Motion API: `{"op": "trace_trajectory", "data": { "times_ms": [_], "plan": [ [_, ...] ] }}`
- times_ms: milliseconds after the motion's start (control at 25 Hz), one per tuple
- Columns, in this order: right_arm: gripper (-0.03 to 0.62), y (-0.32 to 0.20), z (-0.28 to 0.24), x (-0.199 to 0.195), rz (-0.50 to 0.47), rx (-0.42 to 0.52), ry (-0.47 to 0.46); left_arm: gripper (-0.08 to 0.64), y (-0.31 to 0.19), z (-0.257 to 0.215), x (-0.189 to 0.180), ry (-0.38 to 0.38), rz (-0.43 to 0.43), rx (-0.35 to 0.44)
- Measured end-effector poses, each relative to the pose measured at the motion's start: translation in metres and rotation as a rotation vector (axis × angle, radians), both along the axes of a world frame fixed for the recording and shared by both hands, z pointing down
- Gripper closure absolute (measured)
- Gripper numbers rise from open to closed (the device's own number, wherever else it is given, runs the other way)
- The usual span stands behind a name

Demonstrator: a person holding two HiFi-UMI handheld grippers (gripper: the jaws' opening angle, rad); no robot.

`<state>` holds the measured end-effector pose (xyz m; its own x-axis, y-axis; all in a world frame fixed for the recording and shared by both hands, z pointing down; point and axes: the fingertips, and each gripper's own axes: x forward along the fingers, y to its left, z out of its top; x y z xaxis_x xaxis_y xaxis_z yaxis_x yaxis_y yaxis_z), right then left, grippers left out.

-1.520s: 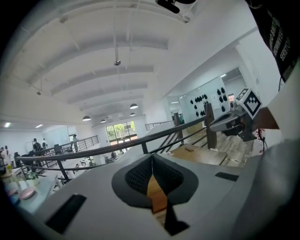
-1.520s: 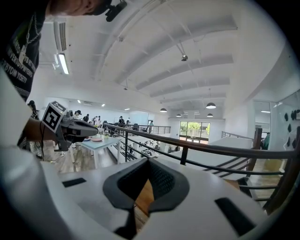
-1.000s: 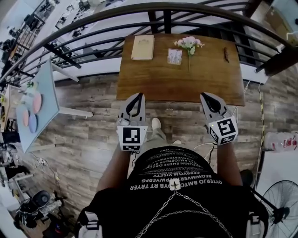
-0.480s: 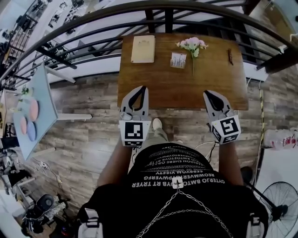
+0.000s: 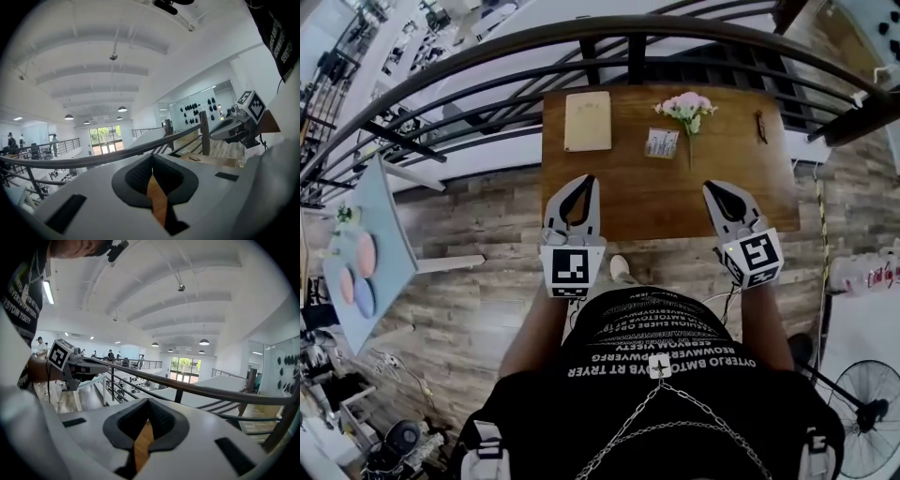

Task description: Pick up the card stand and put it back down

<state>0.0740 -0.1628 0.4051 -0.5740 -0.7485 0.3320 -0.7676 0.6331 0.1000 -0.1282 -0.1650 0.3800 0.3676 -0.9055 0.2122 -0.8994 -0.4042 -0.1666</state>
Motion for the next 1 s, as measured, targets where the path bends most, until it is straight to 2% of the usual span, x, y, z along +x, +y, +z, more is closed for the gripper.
{"op": "trace_trajectory", "data": {
  "times_ms": [200, 560, 800, 1000],
  "plan": [
    [0.577, -0.018, -0.012, -0.002, 0.059, 0.035, 0.024, 0.532, -0.023, -0.001, -0.006, 0.009, 0.059, 0.008],
    [0.577, -0.026, -0.018, 0.050, 0.234, 0.046, 0.038, 0.532, -0.049, 0.001, 0.011, 0.015, 0.164, 0.000],
    [0.577, -0.030, 0.001, 0.081, 0.288, -0.001, 0.028, 0.532, -0.059, 0.011, 0.032, 0.005, 0.195, -0.025],
    [0.577, -0.055, 0.033, 0.096, 0.288, -0.058, 0.025, 0.532, -0.083, 0.020, 0.038, -0.001, 0.172, -0.045]
  ]
}}
